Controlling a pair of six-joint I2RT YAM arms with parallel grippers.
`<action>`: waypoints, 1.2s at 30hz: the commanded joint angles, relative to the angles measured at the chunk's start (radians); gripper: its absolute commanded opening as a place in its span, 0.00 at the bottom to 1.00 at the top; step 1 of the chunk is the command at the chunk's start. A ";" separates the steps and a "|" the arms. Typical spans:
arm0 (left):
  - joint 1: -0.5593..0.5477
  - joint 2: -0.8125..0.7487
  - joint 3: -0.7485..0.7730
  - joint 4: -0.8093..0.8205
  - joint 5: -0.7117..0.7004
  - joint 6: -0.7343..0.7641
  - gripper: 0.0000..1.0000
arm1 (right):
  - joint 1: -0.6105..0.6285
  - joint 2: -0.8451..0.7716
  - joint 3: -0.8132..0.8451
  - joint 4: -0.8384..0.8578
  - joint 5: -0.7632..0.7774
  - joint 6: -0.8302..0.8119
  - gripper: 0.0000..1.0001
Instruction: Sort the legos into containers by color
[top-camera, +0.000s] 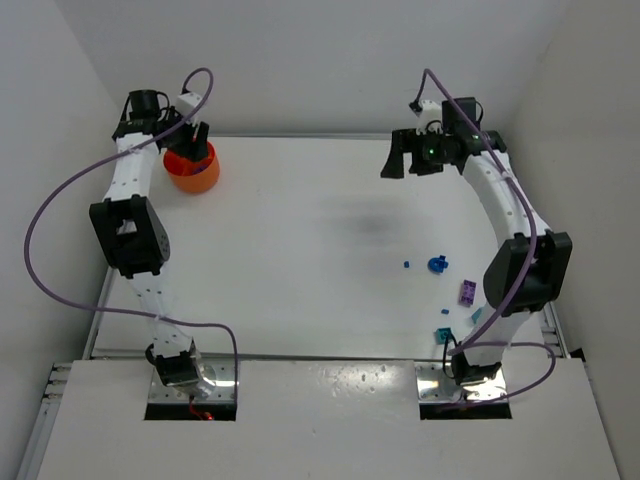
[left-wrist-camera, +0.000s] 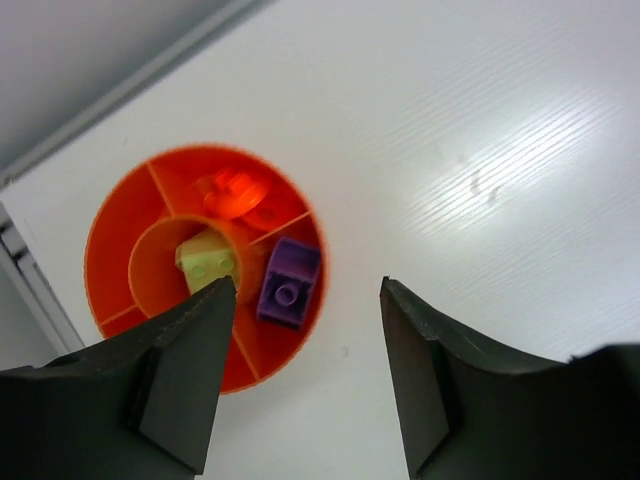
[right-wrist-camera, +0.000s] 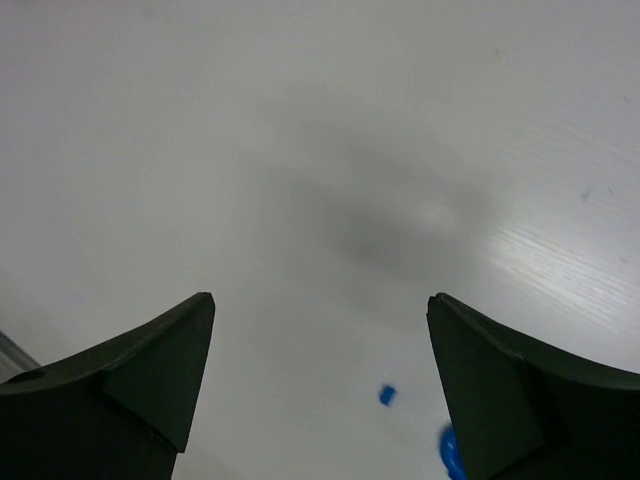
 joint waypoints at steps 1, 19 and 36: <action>-0.068 -0.170 -0.023 0.075 0.170 -0.048 0.66 | -0.006 -0.106 -0.093 -0.108 0.097 -0.241 0.86; -0.425 -0.435 -0.481 0.305 0.159 -0.451 1.00 | -0.159 -0.238 -0.605 -0.467 0.510 -0.499 0.96; -0.405 -0.586 -0.725 0.604 -0.065 -0.715 1.00 | -0.289 -0.086 -0.681 -0.305 0.539 -0.234 0.70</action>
